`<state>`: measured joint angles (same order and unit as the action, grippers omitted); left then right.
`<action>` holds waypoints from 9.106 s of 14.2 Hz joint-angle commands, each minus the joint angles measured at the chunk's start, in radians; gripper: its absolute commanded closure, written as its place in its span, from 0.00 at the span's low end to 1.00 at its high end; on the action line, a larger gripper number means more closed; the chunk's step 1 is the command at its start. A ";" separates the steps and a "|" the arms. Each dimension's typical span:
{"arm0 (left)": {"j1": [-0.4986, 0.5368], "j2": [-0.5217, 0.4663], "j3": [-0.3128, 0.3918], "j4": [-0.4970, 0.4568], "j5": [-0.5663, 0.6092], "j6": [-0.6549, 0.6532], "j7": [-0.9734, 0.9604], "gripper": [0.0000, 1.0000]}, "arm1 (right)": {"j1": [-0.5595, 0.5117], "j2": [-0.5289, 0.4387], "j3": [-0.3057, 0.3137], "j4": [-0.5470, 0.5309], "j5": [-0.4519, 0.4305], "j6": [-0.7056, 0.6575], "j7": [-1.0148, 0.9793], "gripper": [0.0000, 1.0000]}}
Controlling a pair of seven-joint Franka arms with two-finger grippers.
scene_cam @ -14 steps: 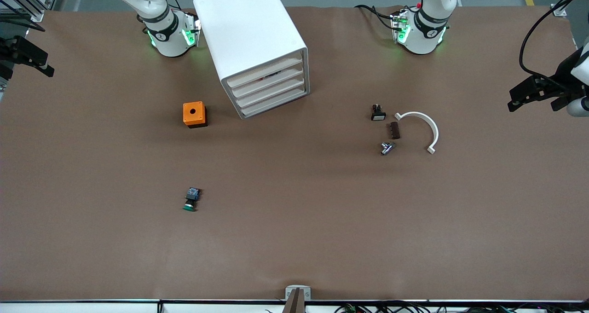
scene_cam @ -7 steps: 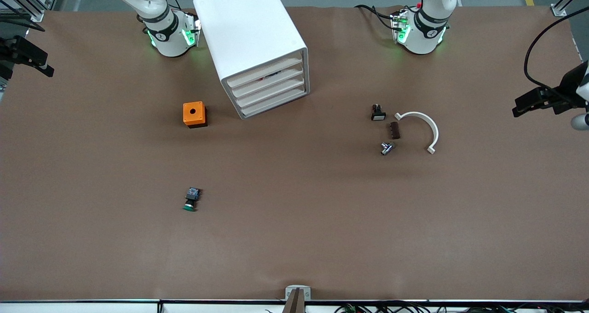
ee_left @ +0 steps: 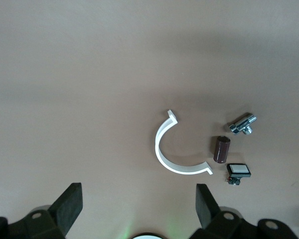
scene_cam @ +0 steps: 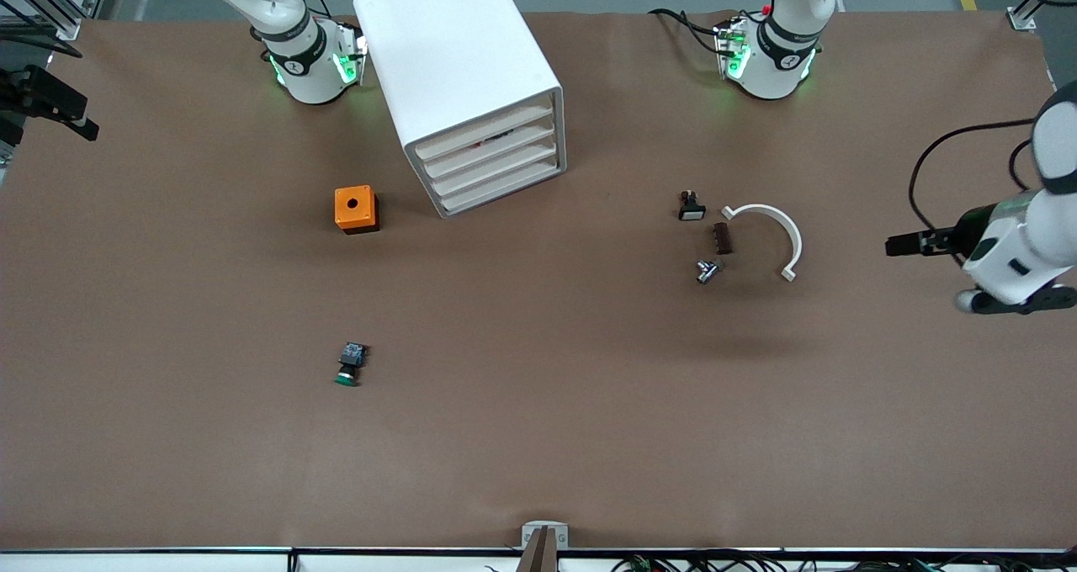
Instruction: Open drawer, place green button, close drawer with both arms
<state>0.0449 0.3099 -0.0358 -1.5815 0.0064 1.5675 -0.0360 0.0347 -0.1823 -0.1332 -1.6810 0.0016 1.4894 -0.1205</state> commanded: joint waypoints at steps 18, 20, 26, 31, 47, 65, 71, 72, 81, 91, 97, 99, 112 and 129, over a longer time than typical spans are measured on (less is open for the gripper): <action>-0.438 0.509 -0.013 0.248 -0.813 -0.030 -1.777 0.00 | -0.022 -0.016 0.015 -0.002 -0.009 0.008 -0.011 0.00; -0.448 0.558 -0.053 0.248 -0.841 -0.030 -1.896 0.00 | -0.024 -0.016 0.014 -0.002 -0.011 0.009 -0.013 0.00; -0.451 0.656 -0.182 0.239 -0.862 -0.035 -2.105 0.00 | -0.047 0.110 0.015 0.043 -0.032 0.029 -0.004 0.00; -0.519 0.702 -0.187 0.236 -0.902 -0.063 -2.138 0.10 | -0.038 0.324 0.017 0.081 -0.043 0.135 -0.010 0.00; -0.623 0.726 -0.190 0.213 -0.945 -0.089 -2.170 0.85 | 0.218 0.736 0.020 0.000 0.130 0.784 0.456 0.00; -0.355 0.765 -0.174 0.230 -1.030 -0.116 -2.211 0.88 | 0.315 0.893 0.018 -0.023 0.116 0.950 0.648 0.27; -0.347 0.764 -0.174 0.229 -1.030 -0.098 -2.137 0.15 | 0.315 0.882 0.017 -0.022 0.116 0.933 0.645 1.00; -0.347 0.762 -0.174 0.230 -1.030 -0.089 -2.109 0.05 | 0.314 0.874 0.015 -0.020 0.116 0.908 0.645 1.00; -0.295 0.742 -0.179 0.343 -1.046 -0.066 -1.651 0.01 | 0.442 0.649 0.020 -0.014 0.120 0.571 1.100 1.00; -0.359 0.598 -0.044 0.416 -0.857 0.081 -1.124 0.01 | 0.760 0.590 0.023 -0.023 0.216 0.571 1.679 1.00; -0.422 0.525 -0.055 0.406 -0.484 0.322 -1.050 0.01 | 0.892 0.601 0.023 -0.126 0.216 0.739 1.818 1.00; -0.450 0.520 -0.056 0.400 -0.383 0.393 -1.052 0.01 | 0.922 0.627 0.021 -0.129 0.215 0.762 1.854 1.00; -0.557 0.514 -0.055 0.376 -0.145 0.488 -1.073 0.01 | 0.943 0.653 0.017 -0.115 0.199 0.758 1.954 0.00; -0.691 0.414 -0.059 0.074 -0.068 0.664 -1.072 0.00 | 0.391 0.442 0.012 0.161 0.117 0.108 0.782 0.00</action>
<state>-0.6191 0.7812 -0.1015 -1.4181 -0.0883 2.1989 -1.1038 0.5044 0.3187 -0.1441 -1.5018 0.1449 1.6369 0.8062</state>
